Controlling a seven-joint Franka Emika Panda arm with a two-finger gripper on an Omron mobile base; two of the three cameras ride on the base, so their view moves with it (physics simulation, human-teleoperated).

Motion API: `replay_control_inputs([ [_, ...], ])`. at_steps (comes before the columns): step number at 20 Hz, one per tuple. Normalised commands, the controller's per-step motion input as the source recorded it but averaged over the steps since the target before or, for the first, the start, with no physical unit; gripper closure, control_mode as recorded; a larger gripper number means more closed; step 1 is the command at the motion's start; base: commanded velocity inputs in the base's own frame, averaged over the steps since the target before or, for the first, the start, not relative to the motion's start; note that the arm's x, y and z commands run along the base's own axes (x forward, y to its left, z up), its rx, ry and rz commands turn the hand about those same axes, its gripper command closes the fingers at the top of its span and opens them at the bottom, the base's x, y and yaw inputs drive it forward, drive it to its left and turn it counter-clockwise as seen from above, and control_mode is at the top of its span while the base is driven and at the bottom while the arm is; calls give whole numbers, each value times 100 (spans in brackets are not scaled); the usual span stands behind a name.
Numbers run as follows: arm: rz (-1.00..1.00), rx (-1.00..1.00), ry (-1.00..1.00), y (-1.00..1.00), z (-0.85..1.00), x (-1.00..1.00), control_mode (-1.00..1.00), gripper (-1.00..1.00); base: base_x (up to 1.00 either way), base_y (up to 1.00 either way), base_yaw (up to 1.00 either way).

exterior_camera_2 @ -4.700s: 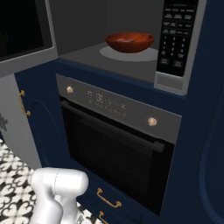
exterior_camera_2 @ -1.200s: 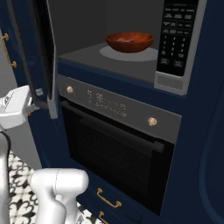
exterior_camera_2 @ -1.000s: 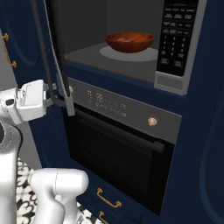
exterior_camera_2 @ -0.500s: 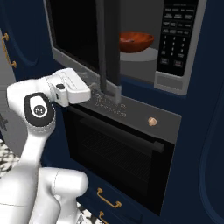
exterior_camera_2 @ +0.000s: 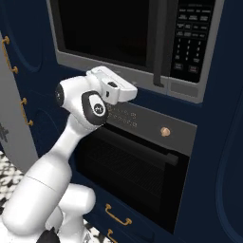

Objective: Pick the potato from the sink and place it in the bowl. Then pick the bowl and place it in the microwave. Then close the microwave door and press the start button.

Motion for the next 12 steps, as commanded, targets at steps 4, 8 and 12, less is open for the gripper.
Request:
replay_control_inputs([
  [4,12,6,4,-30,0,66,-100,-100,0,0,0],
  [8,10,5,3,-30,0,71,-100,-100,0,0,0],
  [12,5,0,0,-4,13,-45,-100,-100,0,0,0],
])
